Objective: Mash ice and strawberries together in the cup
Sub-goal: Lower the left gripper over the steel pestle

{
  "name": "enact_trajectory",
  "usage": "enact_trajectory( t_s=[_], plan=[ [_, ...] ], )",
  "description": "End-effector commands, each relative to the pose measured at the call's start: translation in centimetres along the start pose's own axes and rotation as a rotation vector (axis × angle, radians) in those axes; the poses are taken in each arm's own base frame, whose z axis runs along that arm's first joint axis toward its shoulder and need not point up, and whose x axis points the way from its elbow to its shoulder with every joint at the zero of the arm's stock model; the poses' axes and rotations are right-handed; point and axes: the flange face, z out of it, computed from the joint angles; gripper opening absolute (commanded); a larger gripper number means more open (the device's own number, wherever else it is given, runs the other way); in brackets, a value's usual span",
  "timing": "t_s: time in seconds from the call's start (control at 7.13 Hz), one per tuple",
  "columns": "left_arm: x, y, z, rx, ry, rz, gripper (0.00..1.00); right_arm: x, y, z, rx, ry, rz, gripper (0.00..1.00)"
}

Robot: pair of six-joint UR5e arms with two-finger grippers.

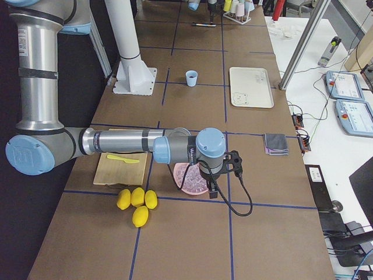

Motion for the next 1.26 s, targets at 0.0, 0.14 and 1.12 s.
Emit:
enact_trajectory(
  t_s=[0.0,0.14,1.12],
  plan=[
    [0.2,-0.1,0.0,0.0,0.002,0.001,1.0,0.1,0.0,0.1,-0.001,0.0,0.001,0.99],
    [0.4,-0.3,-0.2,0.004,0.004,0.003,1.0,0.1,0.0,0.1,-0.001,0.0,0.001,0.99],
    [1.6,0.4,1.1,-0.034,0.029,0.025,1.0,0.2,0.0,0.2,-0.003,0.0,0.002,0.99]
  ],
)
